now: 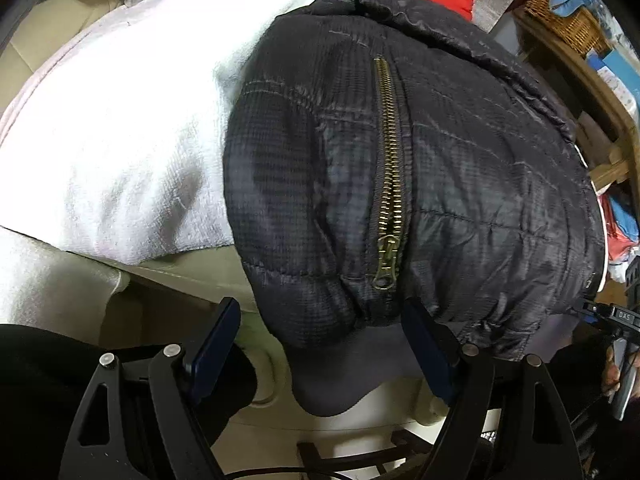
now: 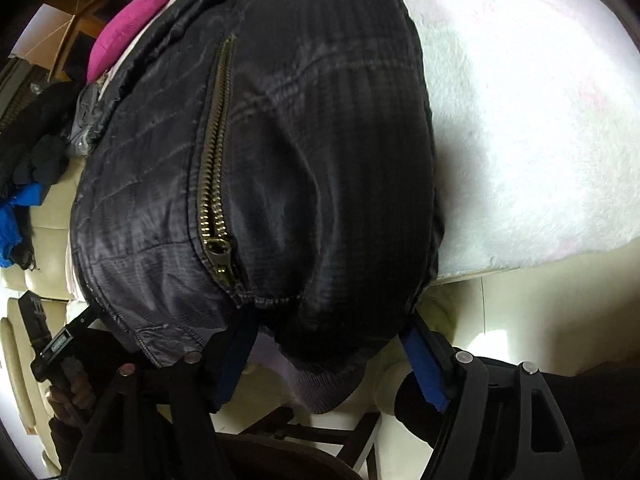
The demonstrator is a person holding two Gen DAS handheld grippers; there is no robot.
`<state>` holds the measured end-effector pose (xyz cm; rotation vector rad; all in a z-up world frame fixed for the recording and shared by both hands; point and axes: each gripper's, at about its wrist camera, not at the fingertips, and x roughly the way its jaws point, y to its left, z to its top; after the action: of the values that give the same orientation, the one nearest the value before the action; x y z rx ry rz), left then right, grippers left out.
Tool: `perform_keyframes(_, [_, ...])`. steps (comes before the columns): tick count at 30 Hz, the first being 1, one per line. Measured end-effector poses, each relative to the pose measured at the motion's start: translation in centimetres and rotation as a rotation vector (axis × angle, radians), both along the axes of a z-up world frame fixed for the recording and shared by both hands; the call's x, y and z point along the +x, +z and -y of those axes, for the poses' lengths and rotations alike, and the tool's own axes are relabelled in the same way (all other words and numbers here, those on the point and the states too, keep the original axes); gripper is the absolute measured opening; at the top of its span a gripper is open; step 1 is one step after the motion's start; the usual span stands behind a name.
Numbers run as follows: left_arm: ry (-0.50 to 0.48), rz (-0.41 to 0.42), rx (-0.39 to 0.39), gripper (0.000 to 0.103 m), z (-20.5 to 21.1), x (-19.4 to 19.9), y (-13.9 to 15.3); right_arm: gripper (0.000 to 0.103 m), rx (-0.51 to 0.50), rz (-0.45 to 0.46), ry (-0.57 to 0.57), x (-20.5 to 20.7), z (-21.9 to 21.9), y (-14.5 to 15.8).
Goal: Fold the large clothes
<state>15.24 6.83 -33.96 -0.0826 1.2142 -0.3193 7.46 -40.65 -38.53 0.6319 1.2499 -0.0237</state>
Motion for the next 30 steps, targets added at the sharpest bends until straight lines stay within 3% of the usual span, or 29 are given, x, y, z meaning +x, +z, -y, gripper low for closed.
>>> perform_keyframes(5, [0.003,0.027,0.016,0.083,-0.2,-0.7,0.3,0.08,0.023,-0.031,-0.032,-0.2,0.0,-1.2])
perform_keyframes(12, [-0.03,0.068,0.056,0.083,1.1,-1.3,0.9,0.08,0.012,-0.046,0.014,0.1,-2.5,-2.1])
perform_keyframes(13, [-0.033,0.075,0.06,0.083,1.4,-1.4,1.0,0.078,-0.003,-0.042,0.029,0.1,-3.1,-2.1])
perform_keyframes(15, [-0.038,0.084,0.063,0.083,1.6,-1.6,1.2,0.063,-0.04,-0.039,0.079,-0.5,-4.4,-1.9])
perform_keyframes(17, [-0.04,0.091,0.068,0.083,1.8,-1.9,1.4,0.041,-0.066,-0.045,0.11,-0.4,-5.8,-1.8])
perform_keyframes(20, [-0.044,0.102,0.071,0.083,0.9,-2.8,1.9,0.03,-0.087,-0.057,0.129,-0.8,-7.2,-1.7])
perform_keyframes(26, [-0.055,0.11,0.089,0.083,1.0,-3.0,2.2,0.029,-0.08,0.035,0.202,-2.0,-10.5,1.3])
perform_keyframes(30, [-0.071,0.105,0.101,0.083,1.2,-3.3,2.1,0.032,-0.022,-0.015,0.144,-2.2,-8.2,0.0])
